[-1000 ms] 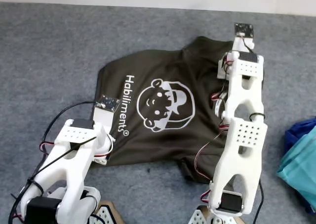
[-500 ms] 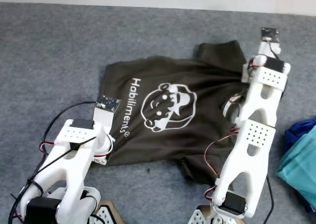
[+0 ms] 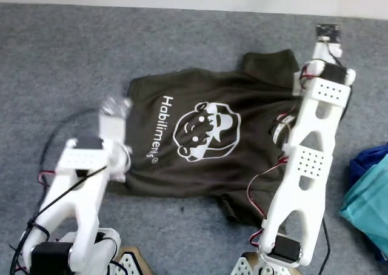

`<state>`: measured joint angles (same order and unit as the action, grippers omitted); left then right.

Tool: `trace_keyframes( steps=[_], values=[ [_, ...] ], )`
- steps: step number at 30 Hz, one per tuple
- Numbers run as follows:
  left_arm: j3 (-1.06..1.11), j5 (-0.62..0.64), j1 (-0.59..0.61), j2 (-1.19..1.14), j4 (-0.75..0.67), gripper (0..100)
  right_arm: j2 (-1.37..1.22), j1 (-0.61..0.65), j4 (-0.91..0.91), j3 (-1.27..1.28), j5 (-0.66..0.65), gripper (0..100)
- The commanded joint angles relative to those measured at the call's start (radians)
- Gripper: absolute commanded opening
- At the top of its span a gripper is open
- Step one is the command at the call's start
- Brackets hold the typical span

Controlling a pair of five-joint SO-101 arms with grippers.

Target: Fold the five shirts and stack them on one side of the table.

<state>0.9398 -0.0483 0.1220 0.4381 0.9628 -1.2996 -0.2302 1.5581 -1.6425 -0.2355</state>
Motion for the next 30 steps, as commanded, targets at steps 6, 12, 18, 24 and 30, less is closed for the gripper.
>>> trace_keyframes(
  steps=[6,12,18,24,30],
  values=[
    [-0.539,0.267,0.042,-0.223,0.249,34,0.143,0.030,0.058,-0.113,0.069,6.8],
    [-0.829,0.261,0.050,-0.420,0.431,31,0.206,0.042,0.102,-0.113,0.112,11.0],
    [-1.044,0.269,0.067,-0.507,0.453,31,0.206,0.045,0.044,-0.081,0.115,10.9],
    [-1.376,0.316,0.010,-0.791,0.407,30,0.208,0.062,-0.054,0.051,0.115,10.9],
    [-1.790,0.318,-0.051,-1.165,0.397,30,0.208,0.079,-0.176,0.096,0.152,10.9]
  ],
)
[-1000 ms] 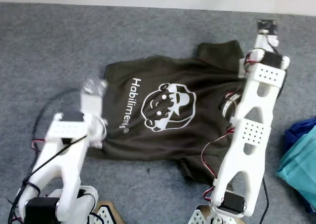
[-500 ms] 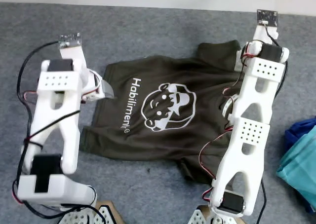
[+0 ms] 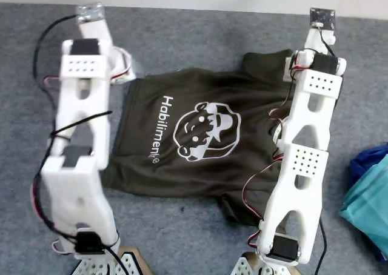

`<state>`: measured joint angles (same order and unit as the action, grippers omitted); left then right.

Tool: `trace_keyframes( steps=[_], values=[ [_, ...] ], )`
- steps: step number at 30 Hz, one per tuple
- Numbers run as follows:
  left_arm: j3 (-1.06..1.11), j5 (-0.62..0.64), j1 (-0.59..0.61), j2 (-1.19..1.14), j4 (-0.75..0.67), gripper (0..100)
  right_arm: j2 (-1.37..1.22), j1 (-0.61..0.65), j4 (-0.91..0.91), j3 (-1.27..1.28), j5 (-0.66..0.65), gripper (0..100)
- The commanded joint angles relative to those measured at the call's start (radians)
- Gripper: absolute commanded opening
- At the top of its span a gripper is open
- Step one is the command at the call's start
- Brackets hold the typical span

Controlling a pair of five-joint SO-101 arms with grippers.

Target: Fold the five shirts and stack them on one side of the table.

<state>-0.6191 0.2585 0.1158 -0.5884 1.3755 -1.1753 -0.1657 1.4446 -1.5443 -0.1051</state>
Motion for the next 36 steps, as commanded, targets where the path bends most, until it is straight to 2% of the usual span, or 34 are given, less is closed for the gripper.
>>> trace_keyframes(
  steps=[1,8,10,15,20,28,36],
  values=[
    [-0.305,0.011,-0.053,-0.205,-0.026,30,0.082,0.015,-0.076,-0.002,0.025,10.9],
    [-0.765,0.003,-0.082,-0.657,-0.143,30,0.081,0.041,-0.096,-0.001,0.023,10.9],
    [-0.868,-0.025,-0.084,-0.739,-0.097,30,0.079,0.042,-0.094,-0.001,0.023,10.9],
    [-1.043,-0.069,-0.074,-0.822,0.138,30,0.074,0.042,-0.096,-0.001,0.021,10.9],
    [-1.044,-0.069,-0.024,-0.762,0.279,30,0.012,0.042,-0.096,-0.008,0.020,10.9],
    [-1.044,-0.071,0.012,-0.662,0.285,30,-0.025,0.044,-0.096,-0.012,0.020,10.9],
    [-1.043,-0.069,-0.051,-0.812,0.206,30,-0.036,0.054,-0.183,-0.001,0.026,10.9]
  ],
)
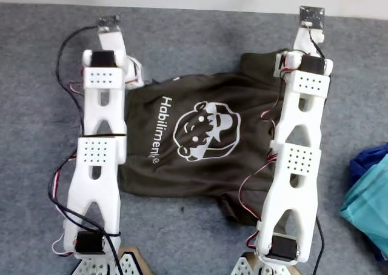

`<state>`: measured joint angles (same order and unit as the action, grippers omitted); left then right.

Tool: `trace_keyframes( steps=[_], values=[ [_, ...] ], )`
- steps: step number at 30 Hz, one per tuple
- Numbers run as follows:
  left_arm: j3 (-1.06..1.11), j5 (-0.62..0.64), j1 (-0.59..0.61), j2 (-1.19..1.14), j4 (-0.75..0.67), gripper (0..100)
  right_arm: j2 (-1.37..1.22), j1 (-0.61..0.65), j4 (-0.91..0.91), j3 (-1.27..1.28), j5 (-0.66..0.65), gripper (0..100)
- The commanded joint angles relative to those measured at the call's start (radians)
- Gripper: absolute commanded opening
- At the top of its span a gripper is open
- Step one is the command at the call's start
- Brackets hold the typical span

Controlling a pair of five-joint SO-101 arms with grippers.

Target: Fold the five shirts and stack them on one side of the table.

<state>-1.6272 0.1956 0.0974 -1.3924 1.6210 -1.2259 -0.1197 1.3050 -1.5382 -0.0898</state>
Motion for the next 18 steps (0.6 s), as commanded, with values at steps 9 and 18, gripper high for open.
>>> trace_keyframes(
  steps=[9,18],
  values=[
    [-0.035,-0.012,-0.036,-0.033,-0.155,2,-0.007,0.030,-0.071,0.088,0.012,10.9],
    [-0.035,-0.012,-0.027,-0.033,-0.183,1,-0.087,-0.013,-0.168,0.157,0.012,10.9]
  ],
)
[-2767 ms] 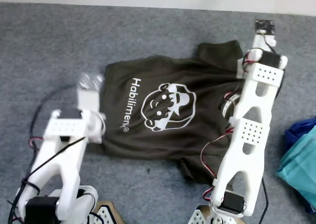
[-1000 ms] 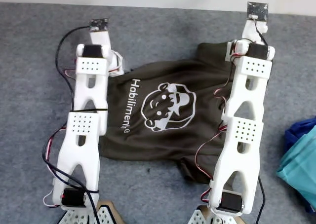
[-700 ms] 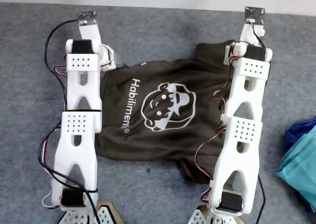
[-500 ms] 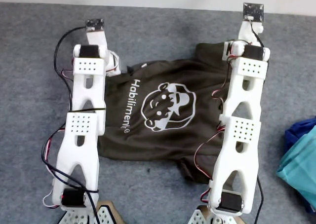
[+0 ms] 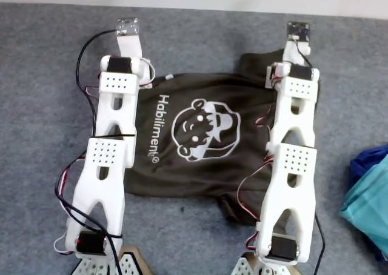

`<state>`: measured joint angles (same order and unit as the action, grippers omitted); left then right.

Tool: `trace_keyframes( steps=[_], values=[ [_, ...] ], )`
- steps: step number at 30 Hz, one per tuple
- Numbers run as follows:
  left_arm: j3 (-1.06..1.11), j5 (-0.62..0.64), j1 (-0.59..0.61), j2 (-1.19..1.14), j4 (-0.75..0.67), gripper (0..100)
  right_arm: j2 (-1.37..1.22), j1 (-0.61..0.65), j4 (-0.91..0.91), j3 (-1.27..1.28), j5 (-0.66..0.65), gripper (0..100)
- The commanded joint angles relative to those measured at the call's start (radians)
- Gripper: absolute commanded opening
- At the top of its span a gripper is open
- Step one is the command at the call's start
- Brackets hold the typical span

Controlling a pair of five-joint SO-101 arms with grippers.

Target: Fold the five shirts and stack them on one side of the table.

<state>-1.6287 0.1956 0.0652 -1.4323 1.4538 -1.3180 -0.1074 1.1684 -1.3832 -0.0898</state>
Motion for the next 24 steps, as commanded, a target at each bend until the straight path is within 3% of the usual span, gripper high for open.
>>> trace_keyframes(
  steps=[1,7,10,13,24],
  values=[
    [-0.033,-0.009,0.005,0.008,-0.023,1,0.004,-0.025,-0.038,0.002,0.012,10.9],
    [-0.035,-0.006,0.008,0.015,-0.124,1,0.005,-0.021,-0.048,-0.005,0.012,8.4],
    [-0.035,-0.005,0.008,0.016,-0.230,1,0.001,-0.021,-0.067,-0.042,0.006,0.9],
    [-0.035,-0.005,0.008,0.015,-0.327,1,0.005,-0.025,-0.062,-0.054,0.005,0.8],
    [-0.035,-0.005,0.056,0.016,-0.361,1,0.004,-0.042,-0.062,-0.081,0.005,0.7]
  ],
)
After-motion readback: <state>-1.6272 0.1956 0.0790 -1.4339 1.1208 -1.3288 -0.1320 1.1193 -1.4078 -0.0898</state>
